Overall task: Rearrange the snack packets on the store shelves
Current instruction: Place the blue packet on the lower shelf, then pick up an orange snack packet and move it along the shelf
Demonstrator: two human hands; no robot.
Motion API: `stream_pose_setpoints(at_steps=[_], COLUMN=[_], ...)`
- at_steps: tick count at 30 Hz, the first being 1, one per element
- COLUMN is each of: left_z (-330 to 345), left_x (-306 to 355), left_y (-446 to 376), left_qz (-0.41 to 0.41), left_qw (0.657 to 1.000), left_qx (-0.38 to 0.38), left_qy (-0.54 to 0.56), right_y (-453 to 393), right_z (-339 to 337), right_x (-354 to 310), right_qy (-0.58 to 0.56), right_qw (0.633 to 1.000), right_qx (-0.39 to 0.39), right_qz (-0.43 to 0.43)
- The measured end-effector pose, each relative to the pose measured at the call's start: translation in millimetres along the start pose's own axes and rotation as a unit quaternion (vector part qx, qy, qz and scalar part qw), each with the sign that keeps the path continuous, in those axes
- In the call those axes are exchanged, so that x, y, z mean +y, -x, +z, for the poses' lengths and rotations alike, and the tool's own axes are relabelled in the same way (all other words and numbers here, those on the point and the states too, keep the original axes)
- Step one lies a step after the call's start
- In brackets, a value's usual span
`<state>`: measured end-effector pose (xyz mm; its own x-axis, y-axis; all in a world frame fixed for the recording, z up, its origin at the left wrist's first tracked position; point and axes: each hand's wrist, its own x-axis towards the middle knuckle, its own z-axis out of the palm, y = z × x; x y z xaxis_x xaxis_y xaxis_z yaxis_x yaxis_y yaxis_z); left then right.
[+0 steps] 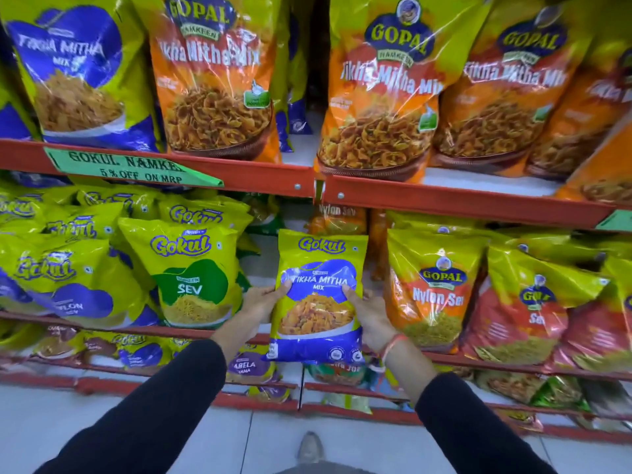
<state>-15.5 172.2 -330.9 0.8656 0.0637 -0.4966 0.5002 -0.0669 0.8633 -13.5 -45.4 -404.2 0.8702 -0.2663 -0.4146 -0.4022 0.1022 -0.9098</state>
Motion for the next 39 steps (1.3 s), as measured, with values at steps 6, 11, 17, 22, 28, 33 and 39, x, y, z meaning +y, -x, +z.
stream_pose_setpoints(at_steps=[6,11,17,22,28,33,39], left_z=[4.3,-5.6,-46.1,-89.9,-120.4,-129.3,-133.9], left_x=[3.7,17.7,90.9,174.6,238.4,245.9,242.4], left_y=[-43.8,-28.1,34.7,81.1,63.9,30.8,33.0], left_qz=[-0.093,-0.099,0.047,0.275,0.446,0.368,0.407], left_qw=[0.996,0.993,0.987,0.957,0.87,0.919,0.907], left_qx=[-0.012,-0.066,-0.136,-0.093,0.2,0.14,0.111], left_qy=[0.009,0.0,-0.075,0.009,0.069,-0.021,-0.009], right_y=[-16.9,-0.8,97.1,150.4,141.8,87.5,87.3], right_z=[4.9,18.7,50.9,78.1,121.8,162.7,162.8], right_x=[-23.5,-51.2,-154.9,-244.0,-307.1,-315.4,-301.3], right_qy=[0.087,0.085,0.06,0.005,-0.034,0.075,0.04], right_qw=[0.989,0.989,0.991,0.953,0.923,0.919,0.913], right_qx=[-0.039,-0.014,-0.119,-0.195,-0.128,-0.108,-0.105], right_qz=[0.109,0.121,-0.023,-0.23,-0.361,-0.373,-0.392])
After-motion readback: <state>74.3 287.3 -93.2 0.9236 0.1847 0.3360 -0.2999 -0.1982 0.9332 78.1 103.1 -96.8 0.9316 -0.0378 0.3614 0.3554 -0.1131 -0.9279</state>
